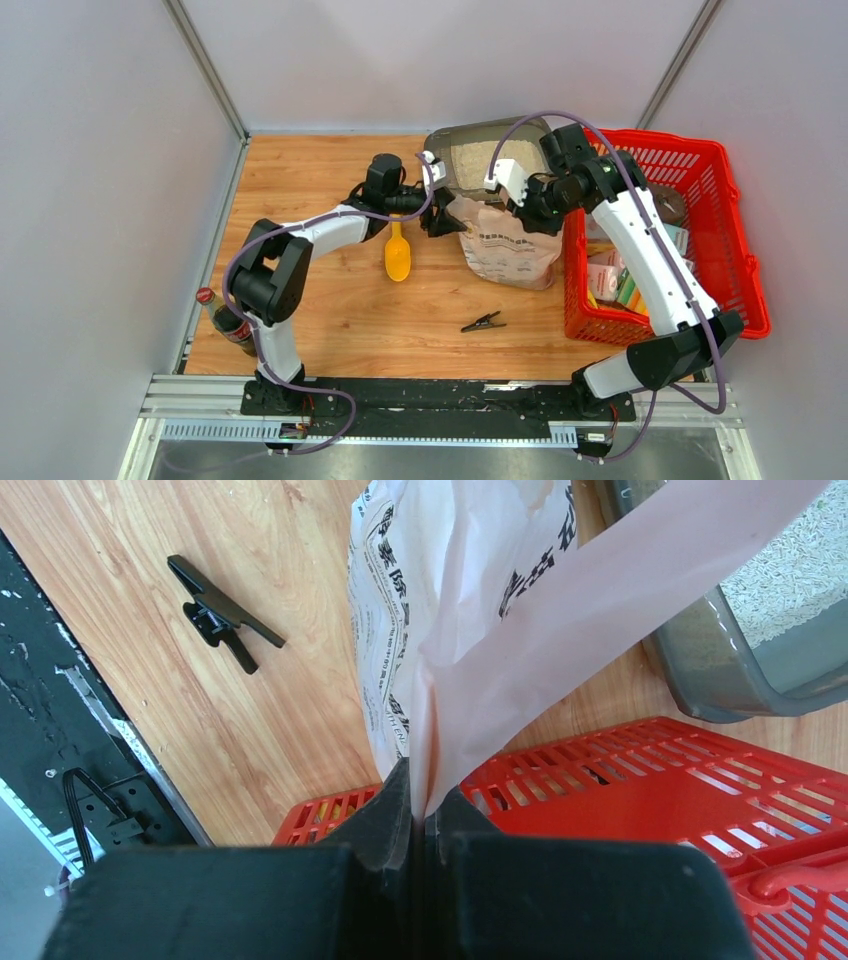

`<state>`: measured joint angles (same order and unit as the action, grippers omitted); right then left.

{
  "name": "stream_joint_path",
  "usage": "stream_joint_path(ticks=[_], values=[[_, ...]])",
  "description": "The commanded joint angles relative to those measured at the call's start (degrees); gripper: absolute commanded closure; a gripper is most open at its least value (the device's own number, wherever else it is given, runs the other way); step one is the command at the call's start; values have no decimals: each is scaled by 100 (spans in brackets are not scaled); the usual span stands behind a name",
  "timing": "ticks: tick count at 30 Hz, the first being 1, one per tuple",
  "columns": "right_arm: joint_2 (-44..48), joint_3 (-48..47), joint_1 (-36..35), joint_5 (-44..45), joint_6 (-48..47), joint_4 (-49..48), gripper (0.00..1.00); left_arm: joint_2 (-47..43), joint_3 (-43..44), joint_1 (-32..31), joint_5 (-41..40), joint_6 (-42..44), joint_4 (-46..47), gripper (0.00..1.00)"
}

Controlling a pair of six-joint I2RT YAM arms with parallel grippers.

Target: Fill the litter box with clean litter

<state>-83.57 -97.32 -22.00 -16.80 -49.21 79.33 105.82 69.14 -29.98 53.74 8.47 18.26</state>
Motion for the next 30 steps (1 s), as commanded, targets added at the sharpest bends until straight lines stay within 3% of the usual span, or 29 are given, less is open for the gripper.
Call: stream_joint_path(ticks=[1,2,5,6,7,13,23,28,29,30], values=[[350,-6,-24,124,25,-84,100,140,196,-17,461,-538,1188,30],[333,-24,-32,159,43,-84,100,149,187,-17,515,-635,1276,33],[254,-112,-33,273,78,-84,100,176,179,-8,726,-838,1434,67],[219,-147,-41,326,87,-102,100,150,152,-8,761,-1003,1478,91],[157,-173,-33,335,87,-102,100,123,65,1,822,-1023,1487,99],[-36,-542,-24,291,-9,-85,100,-500,-339,316,920,-1453,1356,100],[78,-218,-216,-851,-326,-163,100,-2320,-595,660,911,987,-2920,100],[-167,81,-542,-1150,25,-795,100,-2627,-727,695,692,1604,-3829,100],[-238,73,-525,-1150,113,-848,100,-2654,-744,704,665,1727,-4013,97],[-317,47,-507,-1107,96,-866,100,-2689,-771,721,612,1702,-4023,88]])
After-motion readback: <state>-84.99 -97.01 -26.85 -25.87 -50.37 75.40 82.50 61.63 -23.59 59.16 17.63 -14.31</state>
